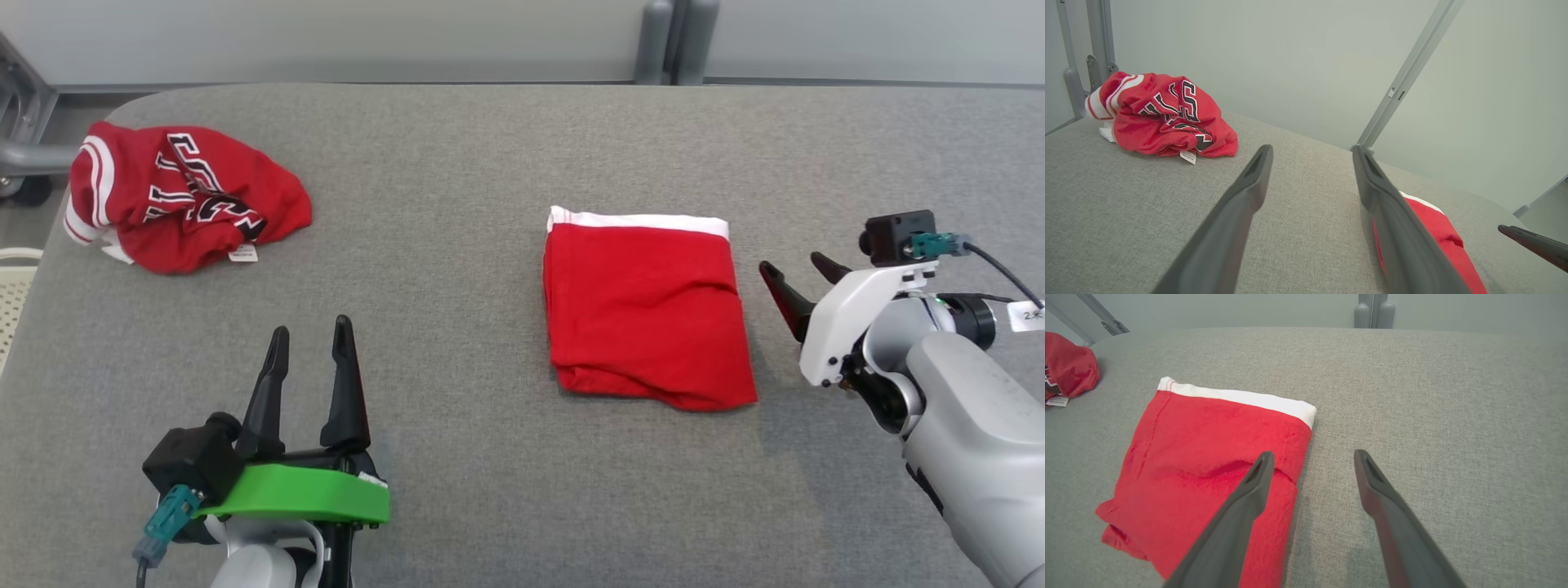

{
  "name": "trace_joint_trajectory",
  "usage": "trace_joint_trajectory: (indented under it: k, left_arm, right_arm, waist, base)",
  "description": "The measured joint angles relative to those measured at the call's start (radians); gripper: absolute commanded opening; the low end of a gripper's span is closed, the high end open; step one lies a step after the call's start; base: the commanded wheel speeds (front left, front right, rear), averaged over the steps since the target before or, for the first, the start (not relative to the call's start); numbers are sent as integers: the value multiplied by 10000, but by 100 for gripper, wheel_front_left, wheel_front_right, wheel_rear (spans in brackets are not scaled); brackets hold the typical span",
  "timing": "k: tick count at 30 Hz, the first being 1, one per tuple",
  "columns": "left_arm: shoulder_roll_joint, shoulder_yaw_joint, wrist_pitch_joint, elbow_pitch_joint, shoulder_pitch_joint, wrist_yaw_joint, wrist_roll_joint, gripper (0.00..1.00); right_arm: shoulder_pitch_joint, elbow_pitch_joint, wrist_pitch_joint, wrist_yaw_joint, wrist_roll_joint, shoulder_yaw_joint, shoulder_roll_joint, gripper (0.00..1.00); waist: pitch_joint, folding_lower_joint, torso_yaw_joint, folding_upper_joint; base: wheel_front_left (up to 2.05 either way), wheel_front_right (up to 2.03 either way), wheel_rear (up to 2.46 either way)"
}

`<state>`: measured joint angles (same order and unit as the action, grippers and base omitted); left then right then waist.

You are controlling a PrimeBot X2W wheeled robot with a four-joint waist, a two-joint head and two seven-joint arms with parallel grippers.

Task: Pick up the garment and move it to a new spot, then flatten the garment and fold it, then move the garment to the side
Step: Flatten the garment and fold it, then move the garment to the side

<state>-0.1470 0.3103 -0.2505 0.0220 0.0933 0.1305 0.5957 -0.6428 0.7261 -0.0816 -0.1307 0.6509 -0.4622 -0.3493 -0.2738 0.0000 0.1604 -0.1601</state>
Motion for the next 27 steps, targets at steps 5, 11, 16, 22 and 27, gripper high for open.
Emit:
trace_joint_trajectory:
  k: [5,11,16,22,27]
  left_arm:
    - [13,77,25,0,23,-35,0,100]
    - [36,125,25,38,206,-81,-4,100]
    - [48,125,13,84,284,-140,-8,100]
    - [82,111,-33,121,406,-161,-46,100]
    - [92,94,-58,98,443,-163,-117,100]
  right_arm:
    - [-150,554,-591,0,654,100,23,100]
    - [-456,1256,-1415,0,1478,178,136,100]
    - [-769,1628,-1900,0,1933,140,151,100]
    - [-1111,1833,-2057,0,2100,-109,138,29]
    - [-1251,1730,-1812,0,2098,-493,102,0]
  waist:
    - [-199,0,247,1]
    - [-554,0,664,1]
    - [-834,0,955,1]
    - [-1054,0,1136,1]
    - [-1112,0,1064,1]
  base:
    - [0,0,0]
    - [0,0,0]
    - [0,0,0]
    - [0,0,0]
    - [0,0,0]
